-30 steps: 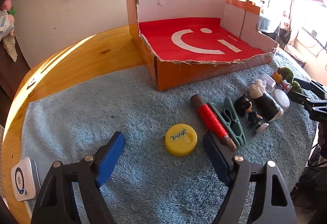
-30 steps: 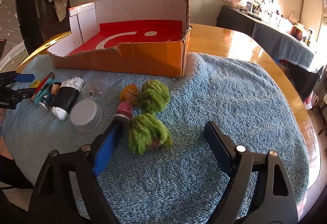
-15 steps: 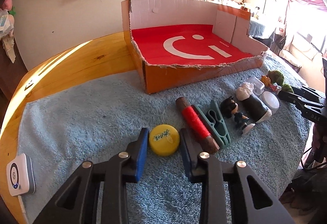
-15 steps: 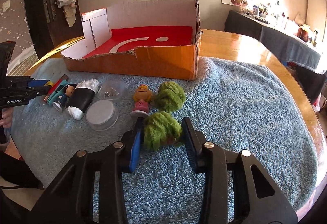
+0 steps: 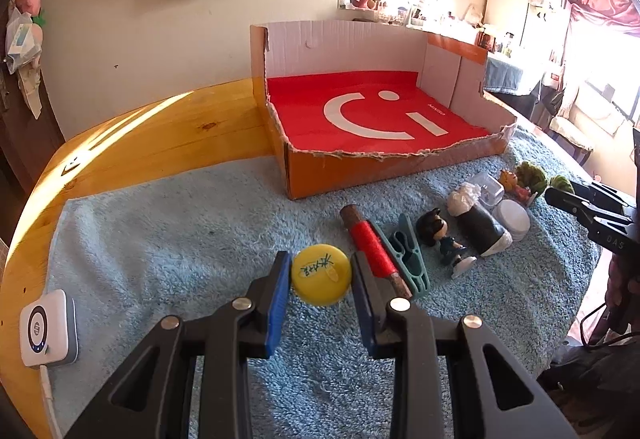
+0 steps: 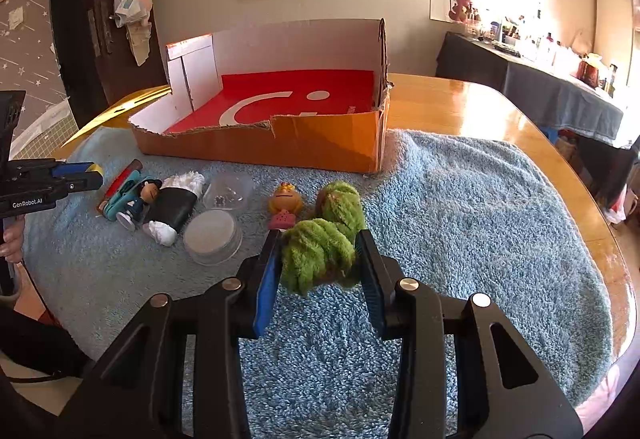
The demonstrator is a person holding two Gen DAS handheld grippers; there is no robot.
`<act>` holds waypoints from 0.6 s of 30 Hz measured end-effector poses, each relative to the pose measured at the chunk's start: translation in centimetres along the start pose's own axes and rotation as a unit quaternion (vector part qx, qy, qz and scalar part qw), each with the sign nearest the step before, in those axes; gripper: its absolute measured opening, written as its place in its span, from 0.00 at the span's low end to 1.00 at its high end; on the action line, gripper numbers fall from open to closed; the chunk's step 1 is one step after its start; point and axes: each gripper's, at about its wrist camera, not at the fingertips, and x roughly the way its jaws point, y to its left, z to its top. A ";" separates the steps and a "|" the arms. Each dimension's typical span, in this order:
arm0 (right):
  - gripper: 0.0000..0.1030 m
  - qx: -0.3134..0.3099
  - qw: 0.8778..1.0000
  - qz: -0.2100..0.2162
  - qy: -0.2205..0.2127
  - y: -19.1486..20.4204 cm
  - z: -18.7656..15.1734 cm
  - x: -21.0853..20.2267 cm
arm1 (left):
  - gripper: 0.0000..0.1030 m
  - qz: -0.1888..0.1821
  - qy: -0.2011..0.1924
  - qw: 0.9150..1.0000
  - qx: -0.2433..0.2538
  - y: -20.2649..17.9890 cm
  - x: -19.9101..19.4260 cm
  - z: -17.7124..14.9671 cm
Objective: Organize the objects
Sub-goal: 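Grasp the green fuzzy ball with the right tool while the left tool grasps the yellow lid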
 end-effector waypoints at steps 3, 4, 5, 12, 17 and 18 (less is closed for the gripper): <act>0.34 -0.001 1.000 0.003 -0.007 0.1 0.4 -0.5 | 0.31 -0.001 -0.002 1.000 -0.002 -0.1 -0.3 0.1; 0.34 -0.001 1.000 0.004 -0.007 0.2 0.5 -0.6 | 0.31 -0.001 -0.003 1.000 -0.002 -0.1 -0.4 0.1; 0.34 -0.001 1.000 0.003 -0.009 0.2 0.6 -0.7 | 0.31 -0.001 -0.004 1.000 -0.003 -0.1 -0.5 0.1; 0.34 -0.002 1.000 0.006 -0.011 0.3 0.8 -0.7 | 0.31 -0.001 -0.013 1.000 0.001 -0.3 -1.4 0.4; 0.34 -0.005 1.000 0.008 -0.016 0.6 1.1 -1.1 | 0.31 -0.002 -0.019 1.000 0.002 -0.4 -1.9 0.7; 0.34 -0.005 1.000 0.008 -0.019 0.6 1.3 -1.2 | 0.31 -0.002 -0.019 1.000 0.003 -0.4 -1.9 0.8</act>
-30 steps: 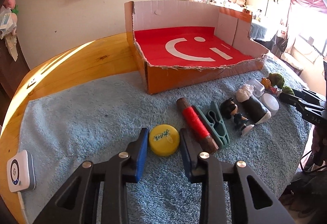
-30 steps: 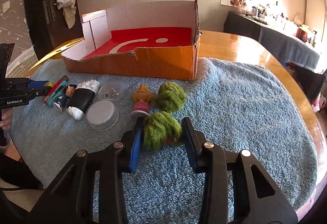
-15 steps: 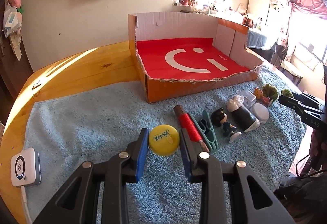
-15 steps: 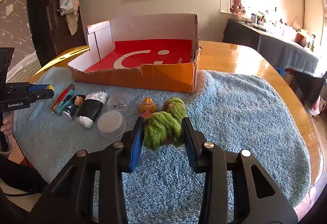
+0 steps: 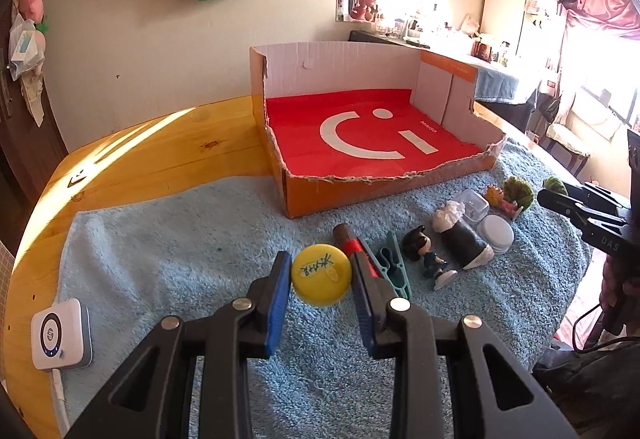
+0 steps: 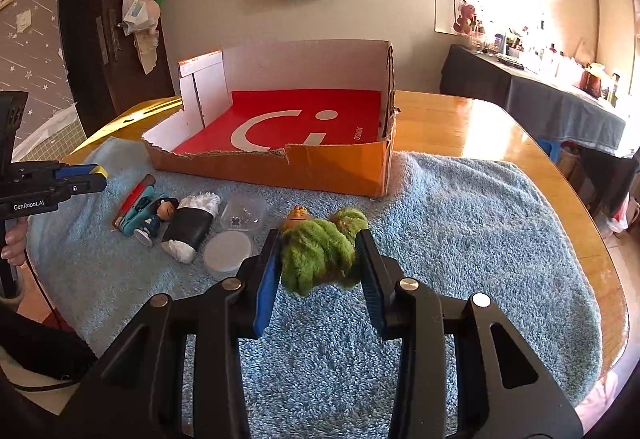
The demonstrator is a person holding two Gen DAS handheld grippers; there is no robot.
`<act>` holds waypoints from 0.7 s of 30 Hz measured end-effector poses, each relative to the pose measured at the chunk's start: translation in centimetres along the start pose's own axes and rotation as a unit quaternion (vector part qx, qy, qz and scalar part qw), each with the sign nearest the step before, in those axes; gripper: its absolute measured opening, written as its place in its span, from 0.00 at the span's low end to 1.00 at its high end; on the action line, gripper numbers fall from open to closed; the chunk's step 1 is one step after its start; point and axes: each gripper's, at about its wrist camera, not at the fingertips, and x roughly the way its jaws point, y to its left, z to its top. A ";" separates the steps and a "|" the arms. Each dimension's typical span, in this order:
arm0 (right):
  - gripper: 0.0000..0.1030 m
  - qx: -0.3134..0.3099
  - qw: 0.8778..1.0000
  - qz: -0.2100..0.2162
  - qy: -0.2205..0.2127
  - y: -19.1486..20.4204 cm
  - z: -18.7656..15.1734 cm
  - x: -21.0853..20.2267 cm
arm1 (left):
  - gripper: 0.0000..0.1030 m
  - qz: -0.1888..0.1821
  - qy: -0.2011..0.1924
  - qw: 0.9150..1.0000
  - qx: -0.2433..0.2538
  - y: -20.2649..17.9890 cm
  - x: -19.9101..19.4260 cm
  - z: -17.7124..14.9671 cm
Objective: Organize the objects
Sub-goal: 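Grasp the green fuzzy ball with the right tool while the left tool grasps the yellow lid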
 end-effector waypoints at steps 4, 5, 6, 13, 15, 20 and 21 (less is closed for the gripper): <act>0.34 -0.002 1.000 0.000 -0.006 0.1 0.4 -0.3 | 0.31 -0.001 0.000 1.000 -0.002 0.1 -0.1 0.1; 0.34 -0.003 1.000 0.000 -0.007 0.1 0.5 -0.4 | 0.31 -0.001 0.000 1.000 -0.003 0.1 -0.2 0.1; 0.34 -0.002 1.000 0.000 -0.008 0.1 0.5 -0.4 | 0.31 -0.002 0.000 1.000 -0.003 0.1 -0.2 0.1; 0.34 -0.005 1.000 0.000 -0.013 0.2 0.8 -0.7 | 0.31 -0.001 0.000 1.000 -0.002 0.2 -0.5 0.1; 0.34 -0.005 1.000 0.000 -0.013 0.2 0.8 -0.7 | 0.31 0.000 -0.001 1.000 -0.001 0.1 -0.7 0.1; 0.34 -0.006 1.000 0.001 -0.011 0.2 0.9 -0.7 | 0.31 0.000 -0.009 1.000 0.002 0.1 -1.4 0.5; 0.34 -0.006 1.000 0.001 -0.011 0.2 0.9 -0.7 | 0.31 0.001 -0.011 1.000 0.002 0.1 -1.6 0.6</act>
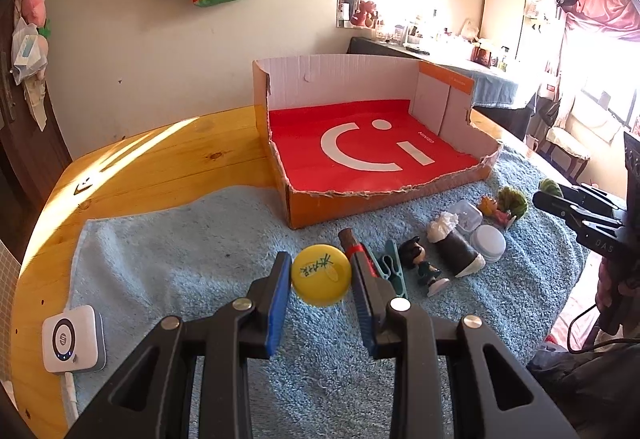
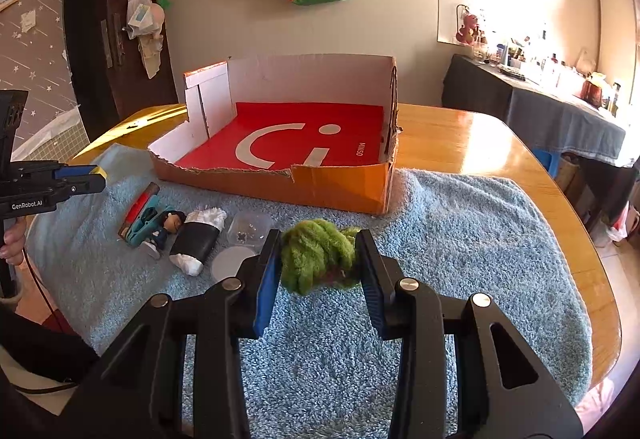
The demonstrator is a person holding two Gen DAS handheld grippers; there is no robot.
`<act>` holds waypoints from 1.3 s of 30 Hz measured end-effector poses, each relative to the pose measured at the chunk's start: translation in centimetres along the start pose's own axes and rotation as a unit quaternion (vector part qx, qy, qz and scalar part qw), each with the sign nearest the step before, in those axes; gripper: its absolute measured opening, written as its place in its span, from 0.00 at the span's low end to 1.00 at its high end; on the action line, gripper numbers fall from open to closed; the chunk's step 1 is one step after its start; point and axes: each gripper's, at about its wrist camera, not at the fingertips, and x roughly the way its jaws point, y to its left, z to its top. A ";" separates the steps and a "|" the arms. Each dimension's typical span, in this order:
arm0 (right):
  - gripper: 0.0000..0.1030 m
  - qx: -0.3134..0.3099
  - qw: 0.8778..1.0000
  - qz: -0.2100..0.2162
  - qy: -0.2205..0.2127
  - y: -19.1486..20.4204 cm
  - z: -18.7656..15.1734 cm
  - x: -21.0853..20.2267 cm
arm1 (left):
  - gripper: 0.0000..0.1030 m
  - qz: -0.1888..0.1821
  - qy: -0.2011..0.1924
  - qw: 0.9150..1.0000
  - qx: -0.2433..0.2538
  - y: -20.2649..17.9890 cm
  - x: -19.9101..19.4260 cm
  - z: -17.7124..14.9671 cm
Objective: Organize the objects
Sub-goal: 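Grasp the green fuzzy ball with the right tool while the left tool grasps the yellow lid, then carry the green ball into the box with the right tool while the left tool drops the yellow lid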
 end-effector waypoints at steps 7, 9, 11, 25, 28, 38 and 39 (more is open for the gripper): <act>0.34 -0.002 1.000 0.004 0.001 0.1 0.0 0.1 | 0.31 0.005 -0.036 0.999 0.020 -0.5 -2.0 1.6; 0.34 -0.004 1.000 0.004 0.001 0.3 0.1 0.0 | 0.31 0.003 -0.038 0.999 0.022 -0.6 -2.2 1.8; 0.34 -0.005 1.000 0.005 0.000 0.4 0.2 0.0 | 0.31 0.003 -0.041 0.999 0.022 -0.7 -2.2 2.0; 0.34 -0.006 1.000 0.009 -0.007 0.3 1.2 0.0 | 0.31 -0.013 -0.036 0.999 0.019 -1.2 -1.3 2.8; 0.34 -0.014 1.000 0.014 -0.017 0.5 2.7 0.1 | 0.31 -0.018 -0.037 0.999 0.021 -1.5 -0.7 3.9; 0.34 -0.071 0.997 0.024 -0.005 0.4 9.1 4.0 | 0.31 -0.050 0.009 0.998 0.042 -1.6 4.8 8.9; 0.34 -0.078 0.997 0.027 0.008 0.4 9.6 4.9 | 0.31 -0.050 0.018 0.998 0.045 -1.7 5.6 9.3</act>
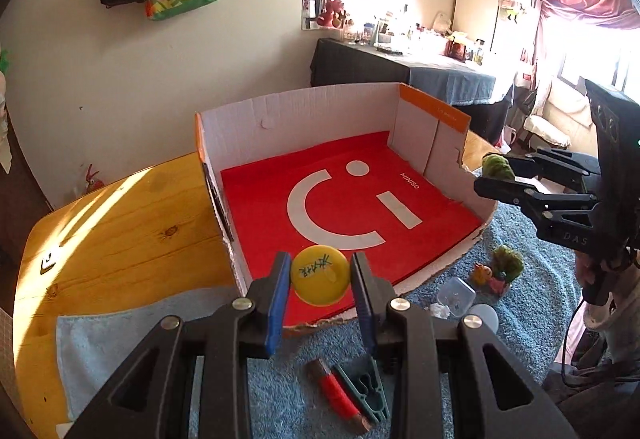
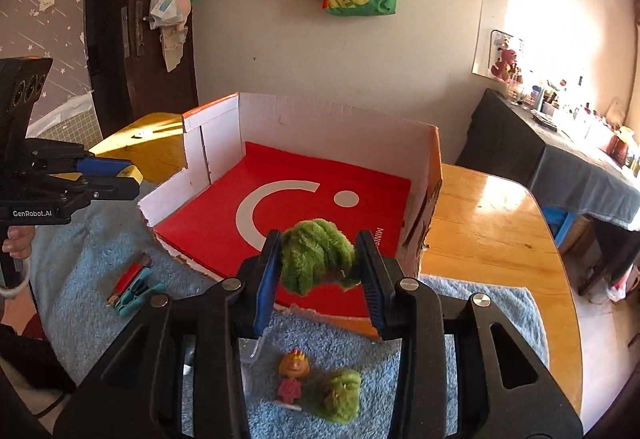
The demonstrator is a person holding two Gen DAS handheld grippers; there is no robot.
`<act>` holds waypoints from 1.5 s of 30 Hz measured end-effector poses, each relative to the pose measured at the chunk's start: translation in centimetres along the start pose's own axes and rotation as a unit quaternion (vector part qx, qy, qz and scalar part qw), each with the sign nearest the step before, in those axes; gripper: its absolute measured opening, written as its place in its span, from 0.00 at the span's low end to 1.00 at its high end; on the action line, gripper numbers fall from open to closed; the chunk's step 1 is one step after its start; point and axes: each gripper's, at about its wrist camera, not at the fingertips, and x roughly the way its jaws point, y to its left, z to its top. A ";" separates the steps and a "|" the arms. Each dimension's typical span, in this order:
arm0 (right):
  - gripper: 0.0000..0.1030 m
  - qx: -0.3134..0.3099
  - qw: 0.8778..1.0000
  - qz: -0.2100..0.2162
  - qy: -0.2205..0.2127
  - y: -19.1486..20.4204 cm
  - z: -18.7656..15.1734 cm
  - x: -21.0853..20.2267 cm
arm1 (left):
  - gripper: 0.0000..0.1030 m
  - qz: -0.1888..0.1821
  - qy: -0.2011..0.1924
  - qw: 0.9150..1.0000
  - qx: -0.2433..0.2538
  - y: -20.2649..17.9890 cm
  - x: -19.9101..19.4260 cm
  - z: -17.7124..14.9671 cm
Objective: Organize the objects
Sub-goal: 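Carry the green ball into the box with the right tool while the left tool drops the yellow lid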
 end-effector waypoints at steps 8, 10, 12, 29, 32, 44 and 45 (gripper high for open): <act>0.34 -0.032 0.993 0.030 0.110 -1.6 1.3 6.2 | 0.31 -0.018 0.080 0.996 0.019 0.4 5.6 1.0; 0.34 -0.038 0.989 0.039 0.137 -1.9 1.2 7.2 | 0.31 -0.018 0.095 0.995 0.027 0.3 6.6 1.0; 0.34 -0.045 0.985 0.045 0.161 -2.0 1.1 8.0 | 0.31 -0.017 0.106 0.994 0.034 0.2 7.4 1.1; 0.36 -0.082 0.959 0.056 0.264 -1.9 -0.4 11.3 | 0.31 -0.002 0.154 0.985 0.078 -0.4 9.9 0.5; 0.36 -0.084 0.958 0.057 0.267 -2.0 -0.4 11.2 | 0.31 -0.003 0.153 0.985 0.080 -0.3 9.8 0.5; 0.37 -0.085 0.959 0.056 0.266 -1.9 -0.6 10.8 | 0.43 -0.007 0.154 0.985 0.074 -0.1 9.8 0.5; 0.37 -0.085 0.959 0.056 0.265 -1.9 -0.6 10.8 | 0.43 -0.009 0.154 0.985 0.072 0.0 9.8 0.5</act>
